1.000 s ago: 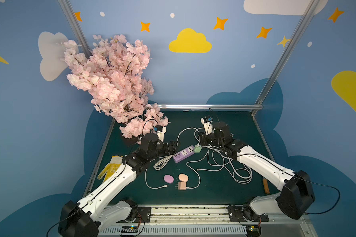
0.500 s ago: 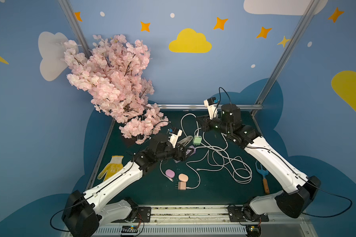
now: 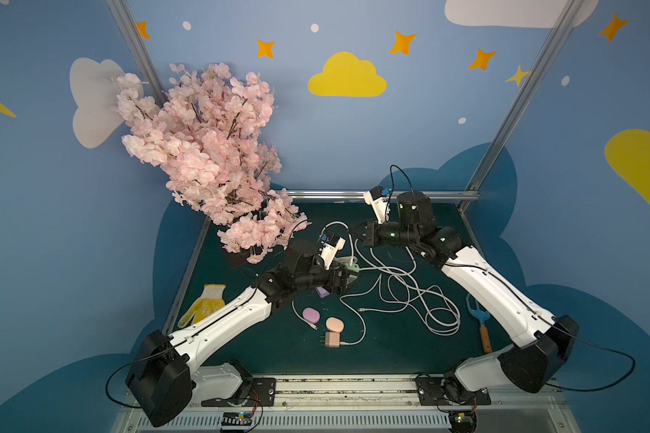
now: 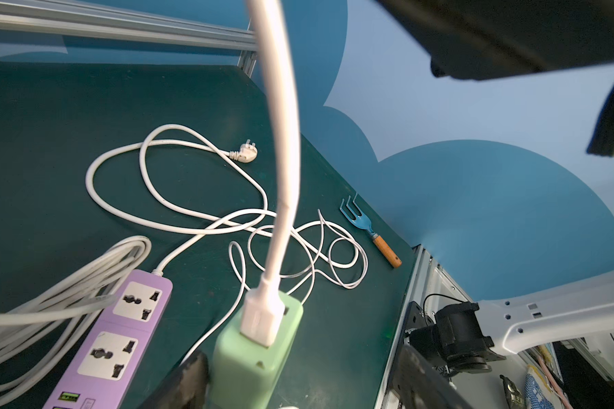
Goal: Charge the bluetooth headset
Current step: Pick up the plug from the center of the board.
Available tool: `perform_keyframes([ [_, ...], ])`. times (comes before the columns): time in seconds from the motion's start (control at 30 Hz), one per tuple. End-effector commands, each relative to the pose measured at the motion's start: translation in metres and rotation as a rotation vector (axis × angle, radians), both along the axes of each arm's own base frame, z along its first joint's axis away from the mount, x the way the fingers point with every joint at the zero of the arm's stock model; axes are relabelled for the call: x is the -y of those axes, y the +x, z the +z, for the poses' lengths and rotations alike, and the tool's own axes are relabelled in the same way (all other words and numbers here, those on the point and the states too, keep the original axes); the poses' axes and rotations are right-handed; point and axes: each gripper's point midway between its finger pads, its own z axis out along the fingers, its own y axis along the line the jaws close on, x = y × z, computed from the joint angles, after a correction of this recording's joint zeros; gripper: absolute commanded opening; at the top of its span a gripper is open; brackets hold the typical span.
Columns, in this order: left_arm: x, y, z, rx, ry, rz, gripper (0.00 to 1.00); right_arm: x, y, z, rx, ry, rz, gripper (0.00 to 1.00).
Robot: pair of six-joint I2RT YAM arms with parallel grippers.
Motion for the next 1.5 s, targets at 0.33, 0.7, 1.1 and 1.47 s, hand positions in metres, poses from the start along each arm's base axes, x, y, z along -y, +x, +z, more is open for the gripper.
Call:
perform_keyframes([
  [0.33,0.0,-0.01,-0.007,0.009,0.004,-0.041,0.73,-0.009,0.006,0.035,-0.031,0.155,0.037,0.0],
  [0.7,-0.014,-0.006,-0.008,0.036,0.02,0.041,0.48,-0.008,0.008,0.038,-0.06,0.191,0.042,0.0],
  [1.1,-0.014,0.003,-0.001,0.078,0.06,0.052,0.03,-0.002,-0.001,0.034,-0.062,0.182,0.043,0.05],
  [1.47,-0.028,0.008,0.003,0.16,0.127,0.094,0.03,0.016,-0.019,-0.023,-0.074,-0.066,0.024,0.67],
])
